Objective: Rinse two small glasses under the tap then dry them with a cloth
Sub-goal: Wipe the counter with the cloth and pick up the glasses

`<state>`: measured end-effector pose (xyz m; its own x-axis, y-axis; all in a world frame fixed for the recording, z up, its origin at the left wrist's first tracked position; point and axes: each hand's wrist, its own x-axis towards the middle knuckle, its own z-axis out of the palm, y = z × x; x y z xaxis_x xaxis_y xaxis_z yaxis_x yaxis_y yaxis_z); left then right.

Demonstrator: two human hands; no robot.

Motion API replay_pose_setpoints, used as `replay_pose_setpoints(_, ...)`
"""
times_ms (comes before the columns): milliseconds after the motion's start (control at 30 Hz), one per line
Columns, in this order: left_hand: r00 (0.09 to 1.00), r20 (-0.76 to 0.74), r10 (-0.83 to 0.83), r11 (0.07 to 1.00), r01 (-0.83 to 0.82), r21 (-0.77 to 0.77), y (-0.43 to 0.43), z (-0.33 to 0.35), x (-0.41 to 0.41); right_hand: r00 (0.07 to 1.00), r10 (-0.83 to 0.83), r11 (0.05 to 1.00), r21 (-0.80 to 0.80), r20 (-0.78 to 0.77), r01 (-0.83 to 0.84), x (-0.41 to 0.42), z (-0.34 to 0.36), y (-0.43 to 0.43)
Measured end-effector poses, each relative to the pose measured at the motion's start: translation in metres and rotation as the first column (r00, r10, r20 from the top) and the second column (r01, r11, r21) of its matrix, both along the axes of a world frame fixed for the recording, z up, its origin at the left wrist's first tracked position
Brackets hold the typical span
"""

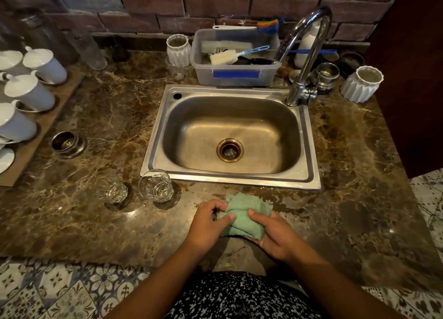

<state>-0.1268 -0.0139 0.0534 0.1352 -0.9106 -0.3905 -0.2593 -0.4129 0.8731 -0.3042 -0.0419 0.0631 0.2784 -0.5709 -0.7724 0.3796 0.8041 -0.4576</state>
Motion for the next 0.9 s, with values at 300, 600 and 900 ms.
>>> replay_pose_setpoints(300, 0.974, 0.226, -0.018, 1.000, 0.019, -0.005, -0.006, -0.006, 0.004, 0.991, 0.043, 0.997, -0.062, -0.123, -0.051, -0.001, -0.013, -0.005)
replay_pose_setpoints(600, 0.994, 0.105, -0.026, 0.989, 0.010, 0.145, 0.001, -0.004, 0.003, 0.654, 0.200, 0.854, -0.197, -0.730, -0.481, -0.017, -0.021, -0.005)
replay_pose_setpoints(900, 0.883, 0.406, -0.234, 0.957, 0.136, 0.256, 0.016, -0.005, 0.001, 0.221, 0.094, 0.665, -0.104, -0.971, -0.739, -0.012, -0.009, -0.002)
